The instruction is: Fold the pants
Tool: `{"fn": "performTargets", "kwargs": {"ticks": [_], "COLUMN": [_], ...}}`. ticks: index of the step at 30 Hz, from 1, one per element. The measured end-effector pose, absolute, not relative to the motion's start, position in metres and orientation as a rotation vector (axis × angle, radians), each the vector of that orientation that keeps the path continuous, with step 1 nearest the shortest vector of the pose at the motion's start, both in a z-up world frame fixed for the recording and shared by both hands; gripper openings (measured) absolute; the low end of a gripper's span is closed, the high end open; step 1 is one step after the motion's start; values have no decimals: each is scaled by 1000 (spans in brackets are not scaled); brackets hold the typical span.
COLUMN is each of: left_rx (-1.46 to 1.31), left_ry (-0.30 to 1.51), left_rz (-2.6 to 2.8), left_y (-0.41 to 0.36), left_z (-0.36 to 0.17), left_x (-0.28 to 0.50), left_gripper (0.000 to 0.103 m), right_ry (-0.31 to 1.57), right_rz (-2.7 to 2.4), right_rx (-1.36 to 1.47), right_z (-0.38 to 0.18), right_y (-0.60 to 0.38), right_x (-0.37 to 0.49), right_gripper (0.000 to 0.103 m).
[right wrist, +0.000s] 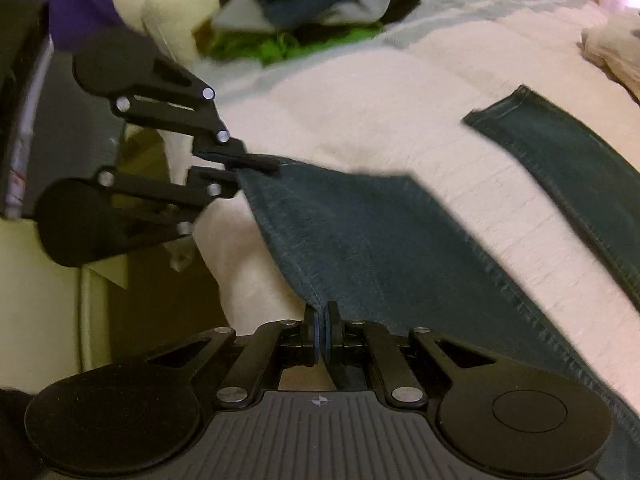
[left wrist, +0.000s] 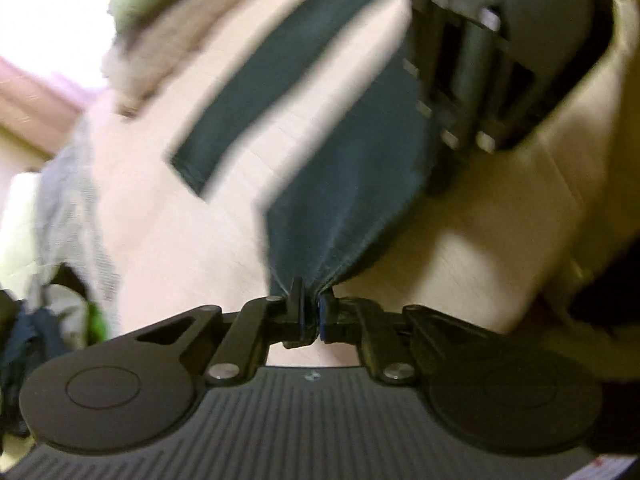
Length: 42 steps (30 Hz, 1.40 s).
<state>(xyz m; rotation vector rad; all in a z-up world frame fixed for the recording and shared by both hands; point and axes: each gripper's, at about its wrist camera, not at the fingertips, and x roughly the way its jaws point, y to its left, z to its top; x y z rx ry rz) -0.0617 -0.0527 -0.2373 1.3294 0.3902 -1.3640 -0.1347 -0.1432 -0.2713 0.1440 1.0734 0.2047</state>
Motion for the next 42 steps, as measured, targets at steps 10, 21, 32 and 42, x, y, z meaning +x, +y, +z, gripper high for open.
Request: {"fn": "performTargets", "kwargs": {"ticks": [10,21,32,42], "left_rx": [1322,973,556,575], "left_ry": [521,791,1038,964], "left_rz": [-1448,-1307,-1398,-1354], "left_y": [-18,-35,-127,-112], "left_z": [-266,-229,-293,-249], "left_x": [-49,32,89,95], "left_gripper": [15,41,51,6], "right_ry": [1124,1030,1094,1066], "right_rz": [-50,-391,-481,-571], "right_rx": [304,455,398,448], "right_z": [-292,-252,-267,-262], "right_y": [-132,-173,-188,-201], "right_x": [-191,-239,-243,-238], "right_gripper": [43,47,50,50]}}
